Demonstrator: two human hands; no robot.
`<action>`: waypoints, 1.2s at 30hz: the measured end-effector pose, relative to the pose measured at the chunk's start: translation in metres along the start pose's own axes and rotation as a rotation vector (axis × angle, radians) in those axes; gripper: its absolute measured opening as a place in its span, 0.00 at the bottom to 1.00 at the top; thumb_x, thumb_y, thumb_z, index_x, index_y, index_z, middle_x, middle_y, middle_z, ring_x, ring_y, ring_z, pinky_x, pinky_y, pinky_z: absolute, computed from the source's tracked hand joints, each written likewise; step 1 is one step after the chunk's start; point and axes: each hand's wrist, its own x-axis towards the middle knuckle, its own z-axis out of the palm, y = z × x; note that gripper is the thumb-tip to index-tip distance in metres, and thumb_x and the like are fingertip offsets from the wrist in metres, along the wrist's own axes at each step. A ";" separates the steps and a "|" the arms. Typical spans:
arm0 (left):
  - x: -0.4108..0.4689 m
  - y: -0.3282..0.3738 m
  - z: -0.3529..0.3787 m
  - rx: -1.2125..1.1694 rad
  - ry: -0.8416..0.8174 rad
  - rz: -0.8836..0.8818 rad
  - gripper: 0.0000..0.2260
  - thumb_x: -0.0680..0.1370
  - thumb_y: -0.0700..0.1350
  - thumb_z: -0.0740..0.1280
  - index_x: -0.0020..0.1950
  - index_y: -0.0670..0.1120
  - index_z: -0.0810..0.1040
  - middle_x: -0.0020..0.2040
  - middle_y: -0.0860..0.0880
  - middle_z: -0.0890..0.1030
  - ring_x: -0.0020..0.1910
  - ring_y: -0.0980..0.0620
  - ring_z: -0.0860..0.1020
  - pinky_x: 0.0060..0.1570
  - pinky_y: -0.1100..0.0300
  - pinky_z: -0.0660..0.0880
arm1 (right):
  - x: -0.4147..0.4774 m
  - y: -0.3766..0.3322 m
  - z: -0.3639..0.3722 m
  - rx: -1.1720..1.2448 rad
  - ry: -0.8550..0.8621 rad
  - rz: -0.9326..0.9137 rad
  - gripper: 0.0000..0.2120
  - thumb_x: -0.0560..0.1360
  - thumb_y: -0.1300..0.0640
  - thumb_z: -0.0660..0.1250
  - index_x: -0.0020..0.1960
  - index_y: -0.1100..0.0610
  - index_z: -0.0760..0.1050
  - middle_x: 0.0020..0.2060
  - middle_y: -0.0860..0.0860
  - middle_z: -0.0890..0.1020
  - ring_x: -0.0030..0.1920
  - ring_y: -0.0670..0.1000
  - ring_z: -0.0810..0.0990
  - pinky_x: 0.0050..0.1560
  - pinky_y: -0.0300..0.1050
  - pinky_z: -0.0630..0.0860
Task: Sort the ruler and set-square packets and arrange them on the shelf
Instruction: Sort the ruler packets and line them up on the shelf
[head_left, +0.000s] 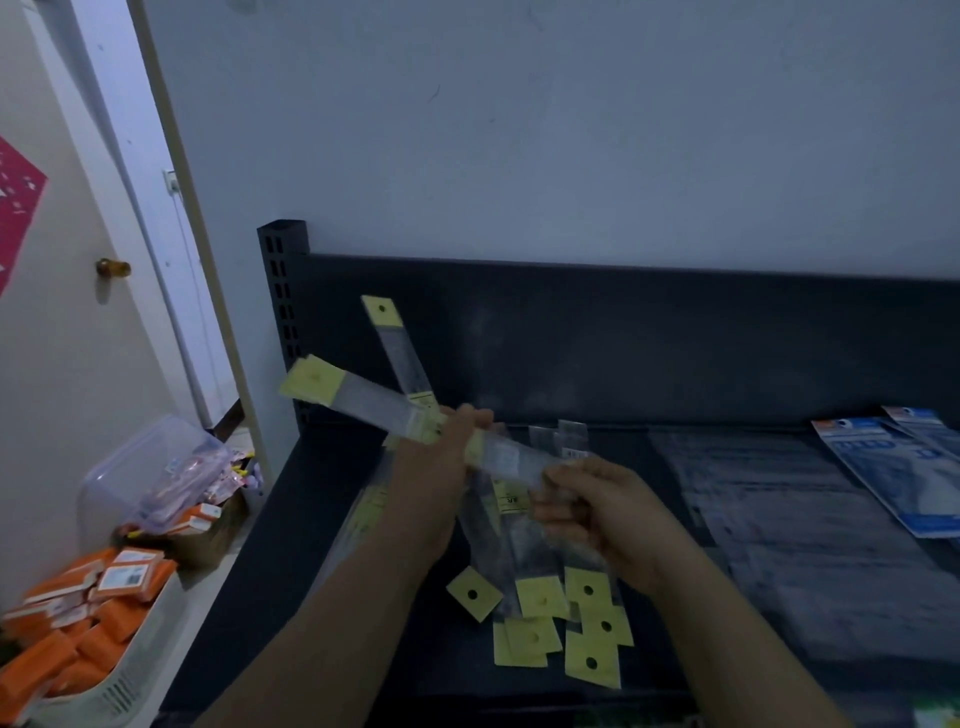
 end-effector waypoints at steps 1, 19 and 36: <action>0.001 0.004 -0.003 -0.020 0.011 -0.023 0.11 0.81 0.41 0.62 0.40 0.41 0.79 0.40 0.45 0.85 0.40 0.49 0.82 0.46 0.53 0.79 | 0.000 0.002 -0.002 -0.196 0.055 -0.048 0.11 0.78 0.57 0.65 0.48 0.66 0.78 0.37 0.60 0.81 0.36 0.51 0.79 0.39 0.44 0.77; -0.006 0.016 -0.054 0.113 -0.057 -0.335 0.11 0.81 0.41 0.60 0.58 0.36 0.76 0.34 0.46 0.77 0.28 0.52 0.74 0.24 0.63 0.71 | -0.002 0.015 -0.001 -0.753 0.121 -0.219 0.13 0.76 0.56 0.66 0.38 0.65 0.77 0.28 0.52 0.75 0.24 0.43 0.69 0.25 0.35 0.65; -0.035 0.017 -0.033 0.105 -0.653 -0.624 0.13 0.76 0.44 0.65 0.54 0.36 0.77 0.51 0.35 0.82 0.44 0.40 0.83 0.39 0.51 0.80 | -0.011 -0.013 -0.045 -0.073 -0.034 -0.148 0.12 0.71 0.68 0.69 0.55 0.67 0.75 0.35 0.55 0.79 0.30 0.48 0.77 0.30 0.37 0.74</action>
